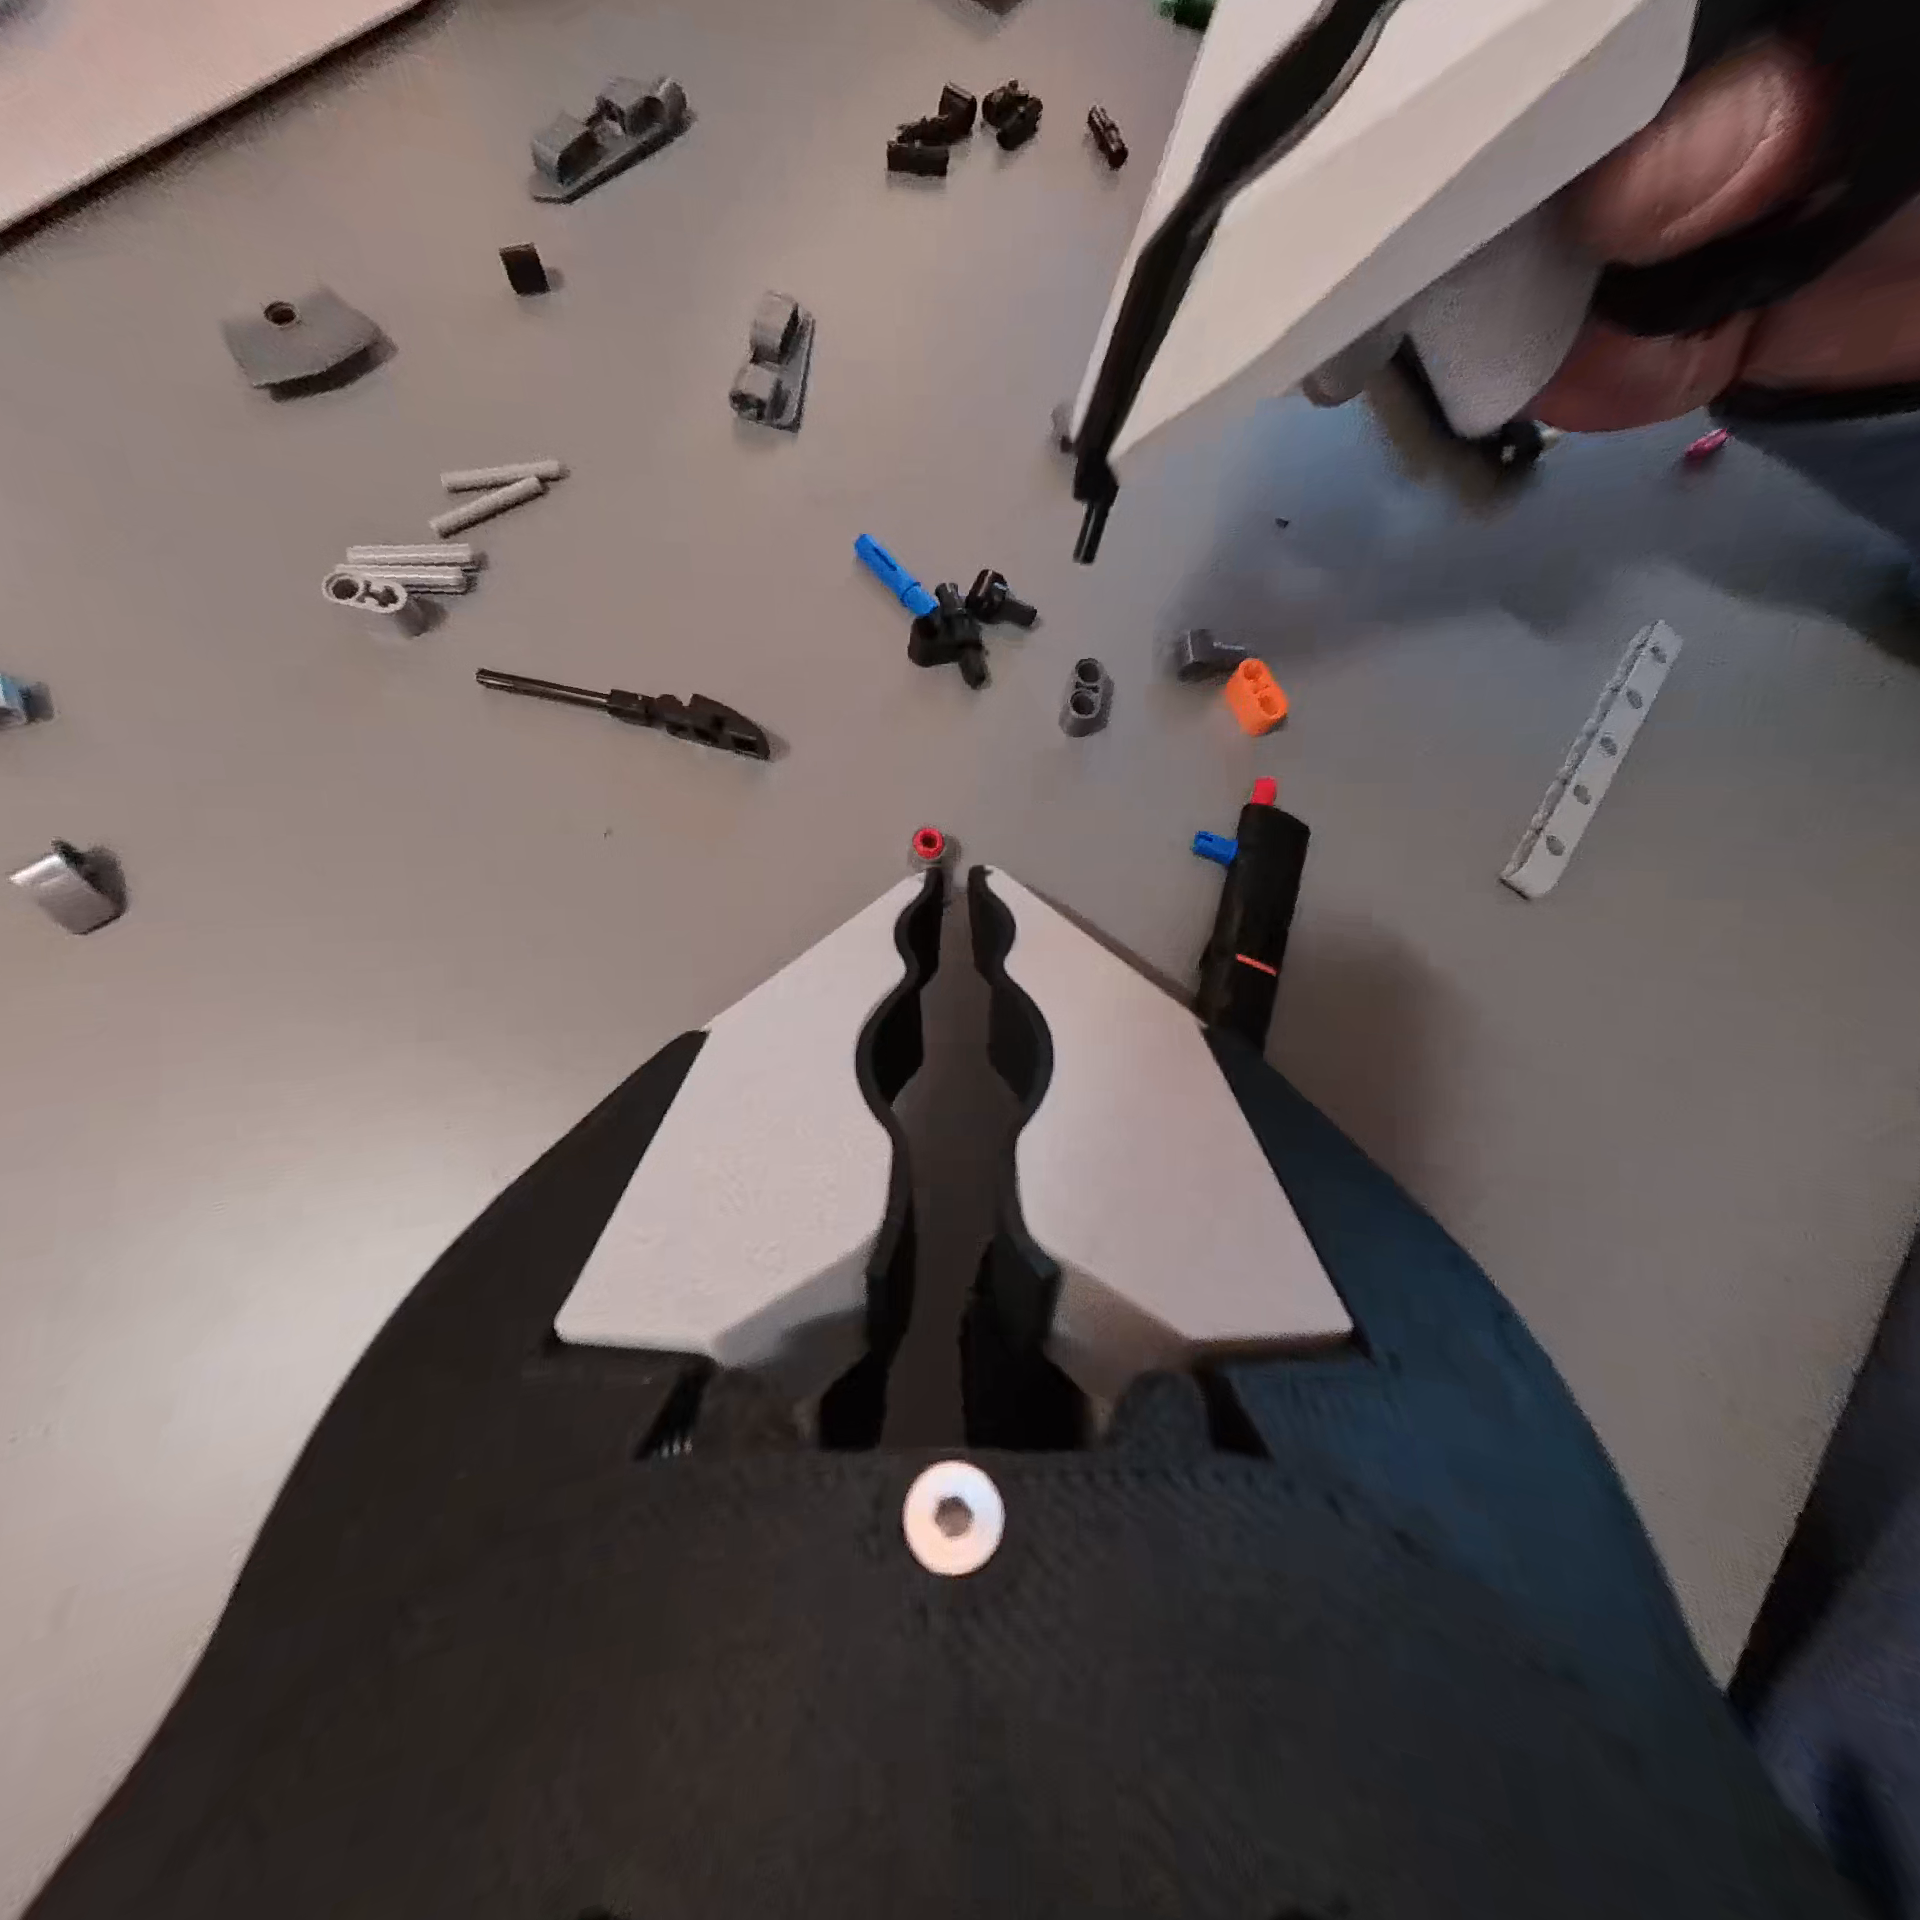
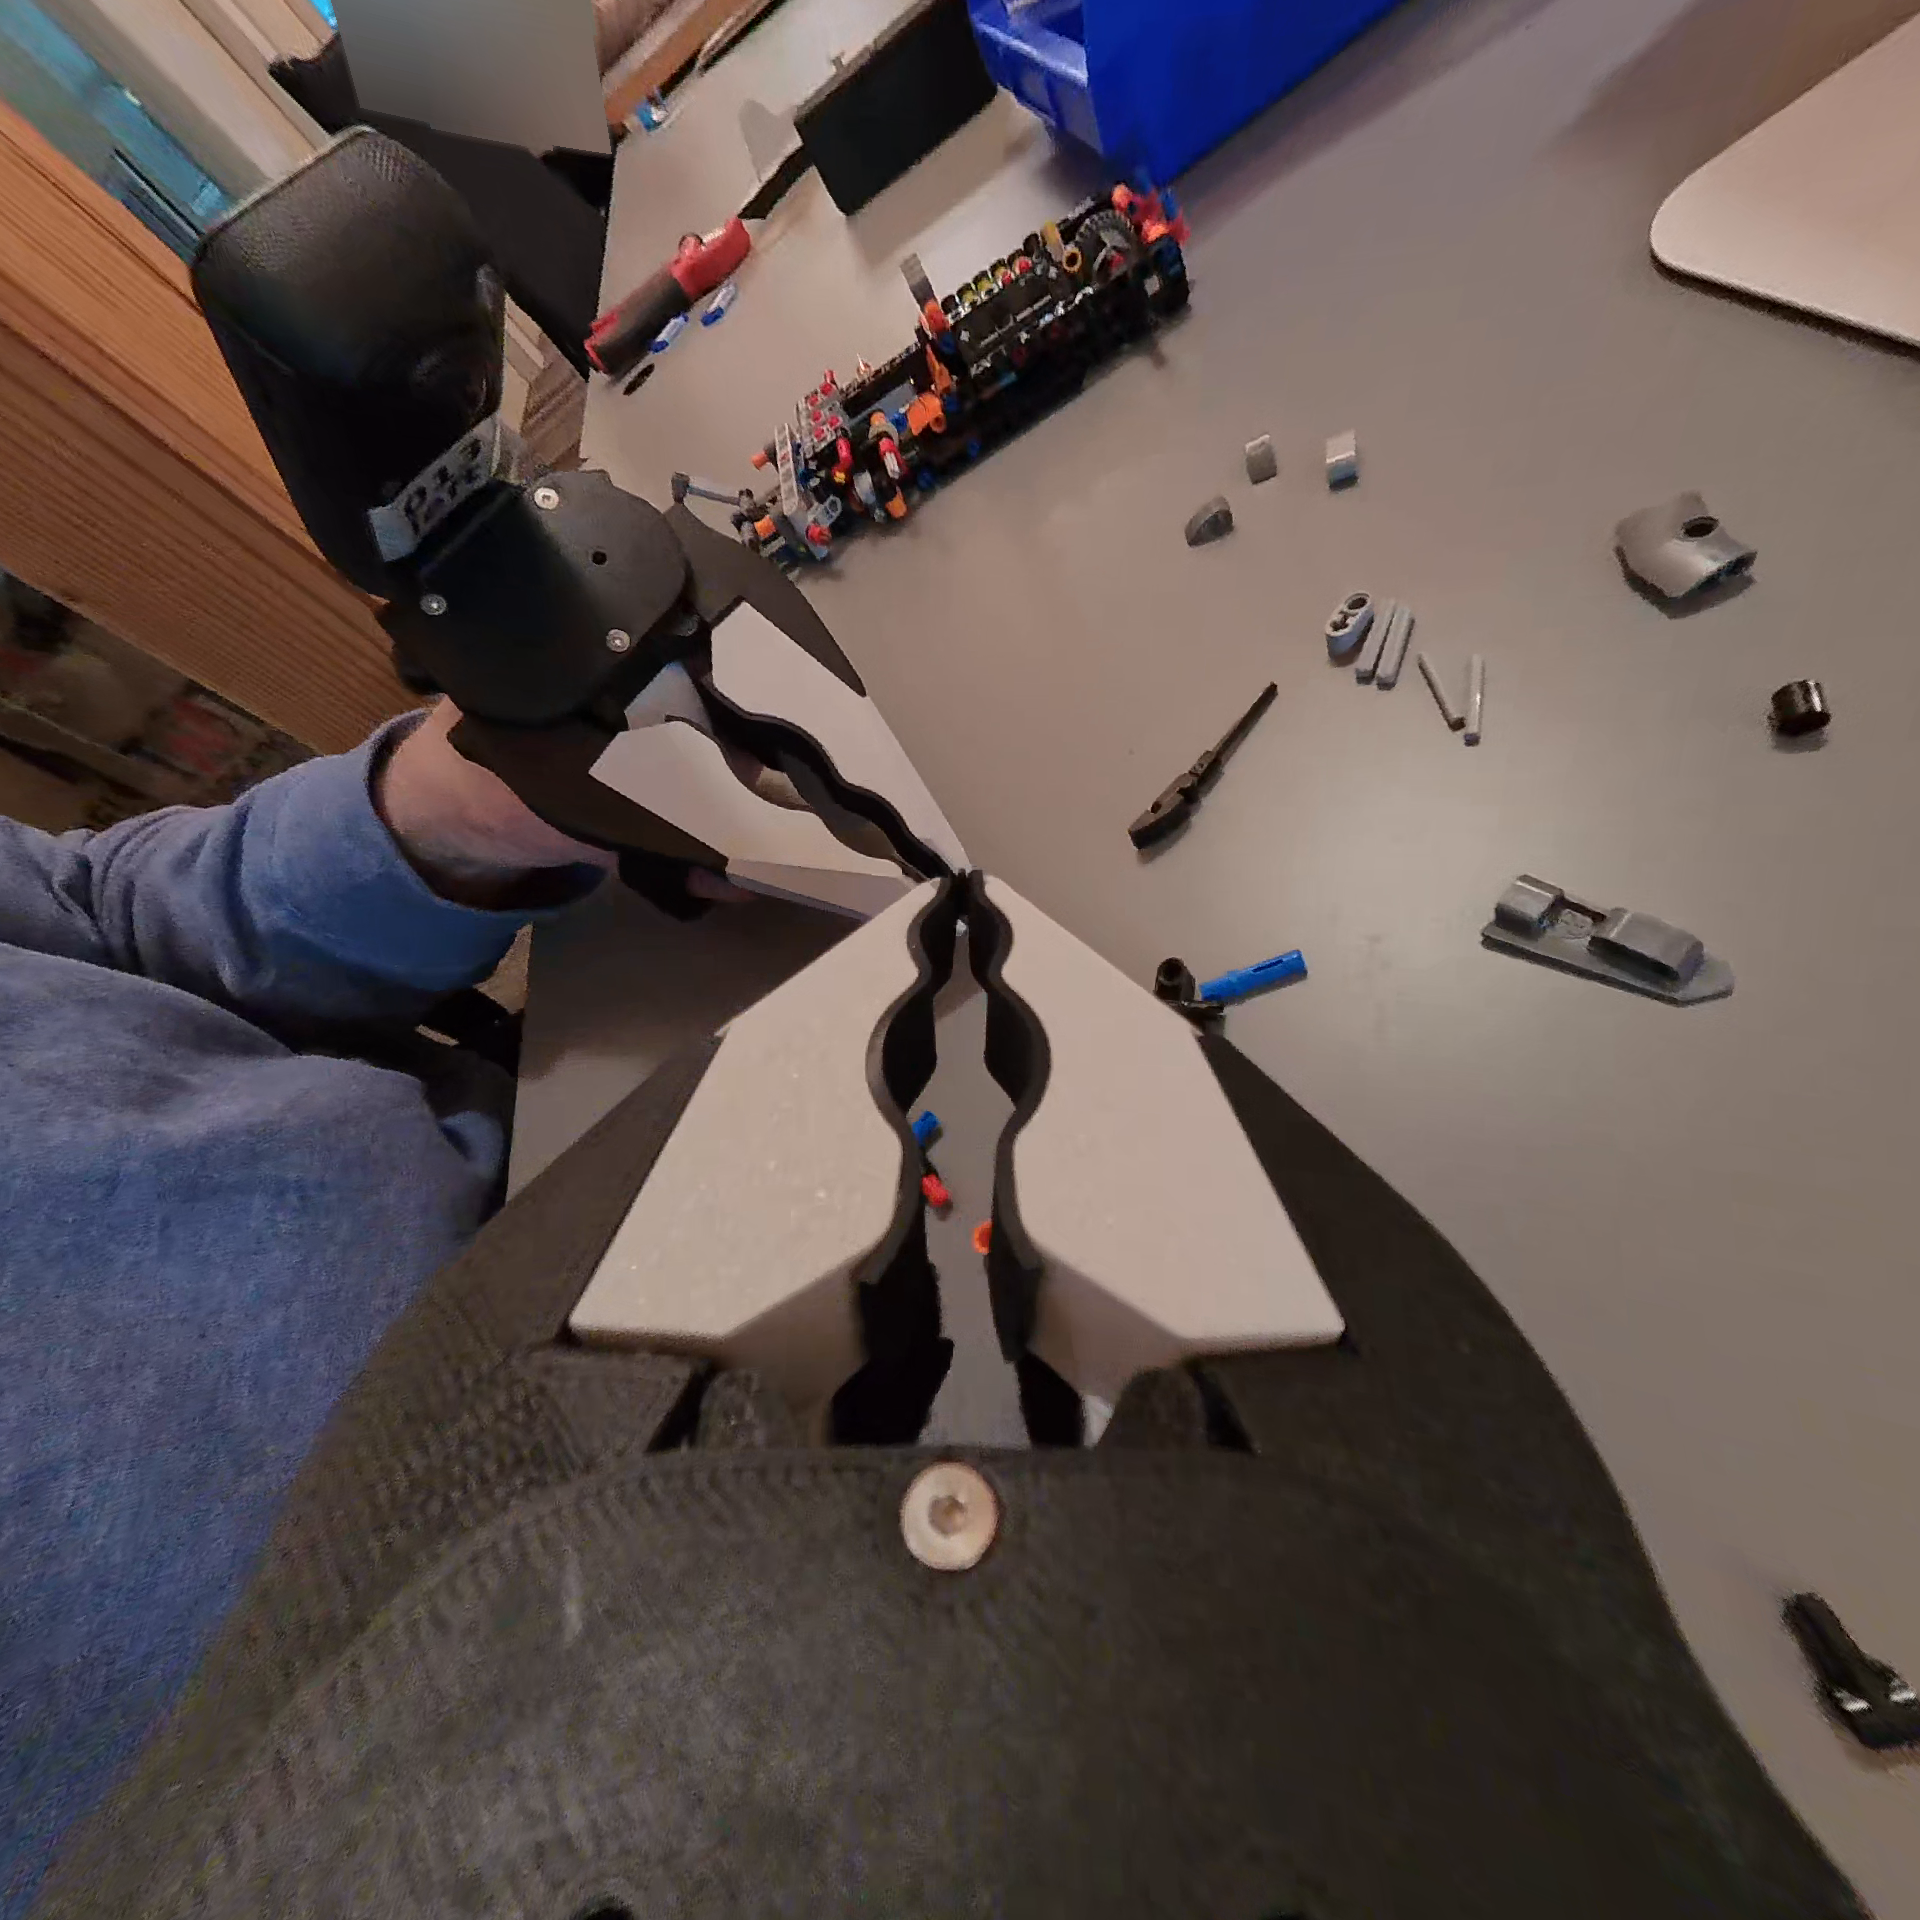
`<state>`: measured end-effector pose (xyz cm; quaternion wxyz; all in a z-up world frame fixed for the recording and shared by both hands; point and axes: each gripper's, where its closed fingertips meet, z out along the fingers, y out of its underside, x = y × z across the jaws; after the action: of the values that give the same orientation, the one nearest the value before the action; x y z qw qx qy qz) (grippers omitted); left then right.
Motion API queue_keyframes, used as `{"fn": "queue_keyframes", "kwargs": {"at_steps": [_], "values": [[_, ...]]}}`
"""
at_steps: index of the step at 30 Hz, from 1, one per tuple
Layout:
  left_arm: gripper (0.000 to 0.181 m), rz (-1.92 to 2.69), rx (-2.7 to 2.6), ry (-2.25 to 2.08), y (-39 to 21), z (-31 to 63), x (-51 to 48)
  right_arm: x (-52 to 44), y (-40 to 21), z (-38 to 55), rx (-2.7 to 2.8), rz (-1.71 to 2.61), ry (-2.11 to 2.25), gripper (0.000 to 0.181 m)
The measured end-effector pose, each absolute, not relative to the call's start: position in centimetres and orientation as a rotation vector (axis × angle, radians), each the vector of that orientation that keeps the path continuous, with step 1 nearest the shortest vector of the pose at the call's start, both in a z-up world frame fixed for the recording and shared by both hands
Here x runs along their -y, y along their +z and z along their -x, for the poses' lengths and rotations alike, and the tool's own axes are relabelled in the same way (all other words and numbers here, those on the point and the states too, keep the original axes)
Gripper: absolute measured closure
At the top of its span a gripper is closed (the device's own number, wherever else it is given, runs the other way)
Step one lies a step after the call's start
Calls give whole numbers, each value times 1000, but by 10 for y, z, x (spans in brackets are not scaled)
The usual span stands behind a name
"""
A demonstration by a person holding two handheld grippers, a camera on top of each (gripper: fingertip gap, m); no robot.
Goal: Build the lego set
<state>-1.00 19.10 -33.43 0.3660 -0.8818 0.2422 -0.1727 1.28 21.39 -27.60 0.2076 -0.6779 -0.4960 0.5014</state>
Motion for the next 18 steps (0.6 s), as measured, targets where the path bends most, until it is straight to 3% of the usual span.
{"fn": "queue_keyframes", "kwargs": {"at_steps": [18], "values": [[181, 2296, -601, -433, -343, 10, -192, -211, -294, -5, 1439, 1914, 1344, 181]]}}
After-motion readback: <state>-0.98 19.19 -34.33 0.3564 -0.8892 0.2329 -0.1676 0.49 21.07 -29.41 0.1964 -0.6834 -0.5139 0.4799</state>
